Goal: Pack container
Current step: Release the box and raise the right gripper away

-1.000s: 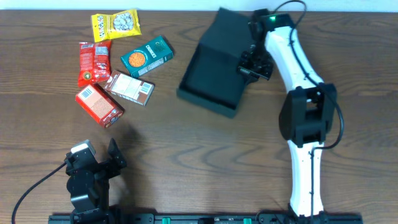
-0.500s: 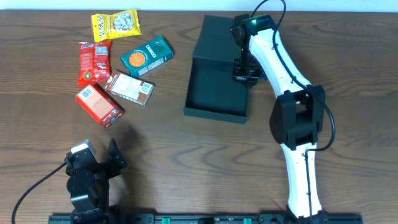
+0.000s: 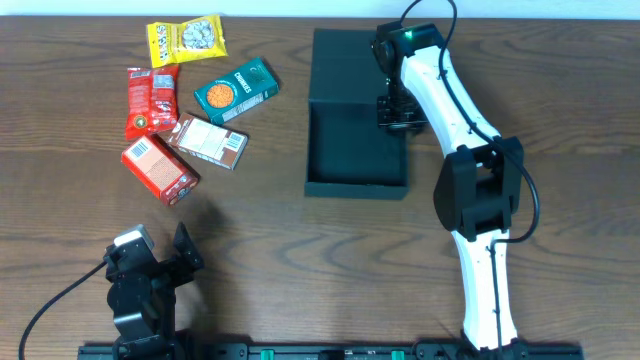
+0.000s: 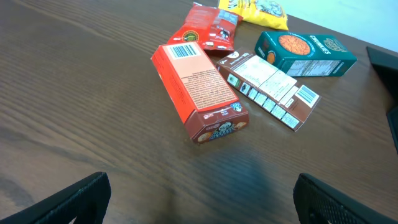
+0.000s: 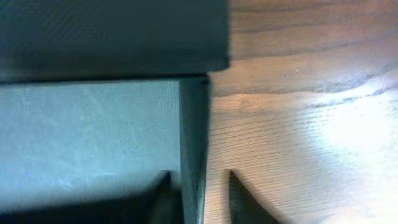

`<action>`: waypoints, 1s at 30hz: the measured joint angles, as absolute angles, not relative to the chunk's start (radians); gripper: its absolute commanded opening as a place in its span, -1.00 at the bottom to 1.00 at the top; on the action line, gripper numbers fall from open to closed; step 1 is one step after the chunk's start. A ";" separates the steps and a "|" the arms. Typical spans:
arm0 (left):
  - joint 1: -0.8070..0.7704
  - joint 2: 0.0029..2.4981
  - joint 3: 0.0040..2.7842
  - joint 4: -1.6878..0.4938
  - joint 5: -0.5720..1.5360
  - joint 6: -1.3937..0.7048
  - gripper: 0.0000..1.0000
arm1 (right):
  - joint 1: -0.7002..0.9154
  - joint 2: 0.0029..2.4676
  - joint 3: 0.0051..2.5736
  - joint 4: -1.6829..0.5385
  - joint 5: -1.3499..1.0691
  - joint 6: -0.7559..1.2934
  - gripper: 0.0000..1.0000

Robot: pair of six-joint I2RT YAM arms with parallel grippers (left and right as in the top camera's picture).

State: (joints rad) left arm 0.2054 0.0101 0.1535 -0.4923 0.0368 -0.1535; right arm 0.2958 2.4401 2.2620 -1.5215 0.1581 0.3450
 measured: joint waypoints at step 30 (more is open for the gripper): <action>0.205 0.010 0.154 -0.492 0.036 -0.154 0.90 | 0.198 2.038 2.536 -1.371 -0.030 0.296 0.99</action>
